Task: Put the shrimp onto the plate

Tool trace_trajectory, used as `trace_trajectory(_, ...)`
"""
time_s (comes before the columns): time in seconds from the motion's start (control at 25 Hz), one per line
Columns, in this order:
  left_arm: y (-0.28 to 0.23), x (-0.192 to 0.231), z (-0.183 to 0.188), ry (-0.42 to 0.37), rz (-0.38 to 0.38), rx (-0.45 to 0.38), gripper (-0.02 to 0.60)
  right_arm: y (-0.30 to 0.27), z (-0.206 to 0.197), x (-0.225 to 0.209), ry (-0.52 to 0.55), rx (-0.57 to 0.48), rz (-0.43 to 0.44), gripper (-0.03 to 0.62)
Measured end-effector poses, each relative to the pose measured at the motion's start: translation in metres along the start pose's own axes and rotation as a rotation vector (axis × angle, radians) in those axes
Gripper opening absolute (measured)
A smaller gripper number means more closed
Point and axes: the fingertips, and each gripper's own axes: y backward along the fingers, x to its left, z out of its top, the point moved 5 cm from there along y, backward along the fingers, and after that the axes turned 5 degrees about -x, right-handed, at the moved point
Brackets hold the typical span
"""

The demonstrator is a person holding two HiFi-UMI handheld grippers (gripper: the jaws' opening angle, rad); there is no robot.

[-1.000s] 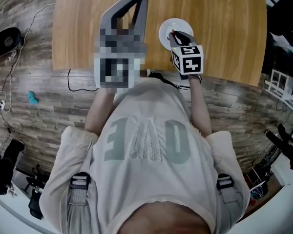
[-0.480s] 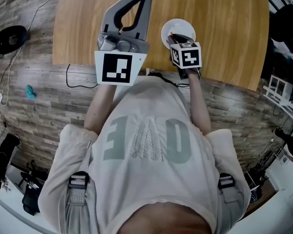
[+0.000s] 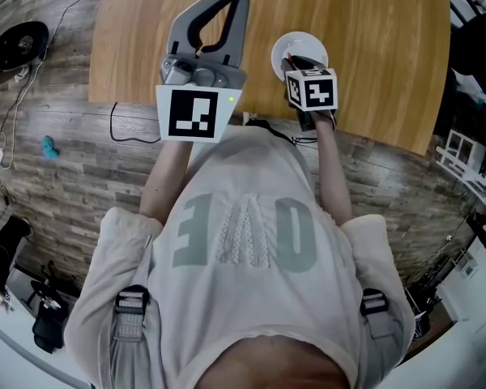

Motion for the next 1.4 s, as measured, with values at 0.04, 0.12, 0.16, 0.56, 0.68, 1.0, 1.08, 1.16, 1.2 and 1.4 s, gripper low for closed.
trace_trajectory(0.04, 0.000, 0.001, 0.000, 0.001, 0.002, -0.001, 0.006, 0.000, 0.001, 0.001, 0.004, -0.002, -0.002, 0.067)
trace_trajectory(0.12, 0.000, 0.003, 0.000, -0.001, 0.002, -0.004, 0.006, 0.000, 0.002, 0.003, 0.008, -0.006, -0.003, 0.077)
trace_trajectory(0.16, 0.000, 0.002, 0.001, -0.004, 0.000, -0.007, 0.006, 0.001, 0.001, 0.004, 0.010, -0.007, -0.002, 0.083)
trace_trajectory(0.56, -0.007, -0.006, 0.005, -0.009, -0.024, -0.016, 0.006, 0.014, 0.018, 0.000, 0.019, -0.049, -0.021, 0.083)
trace_trajectory(0.68, -0.007, -0.009, 0.006, -0.017, -0.030, -0.021, 0.006, 0.018, 0.032, 0.000, -0.005, -0.107, -0.008, 0.083)
trace_trajectory(1.0, -0.013, -0.015, 0.018, -0.028, -0.042, -0.038, 0.006, 0.086, 0.124, 0.008, -0.005, -0.533, -0.040, 0.046)
trace_trajectory(1.08, -0.017, -0.016, 0.024, -0.028, -0.045, -0.048, 0.006, 0.110, 0.142, 0.010, -0.008, -0.642, -0.064, 0.032)
trace_trajectory(1.16, -0.020, -0.016, 0.032, -0.018, -0.037, -0.059, 0.006, 0.138, 0.155, 0.013, -0.030, -0.744, -0.059, 0.028)
trace_trajectory(1.2, -0.021, -0.016, 0.037, -0.006, -0.030, -0.067, 0.006, 0.154, 0.161, 0.016, -0.042, -0.799, -0.054, 0.026)
trace_trajectory(1.4, -0.027, -0.018, 0.069, 0.004, -0.049, -0.139, 0.006, 0.231, 0.175, 0.024, -0.028, -1.066, -0.108, 0.020)
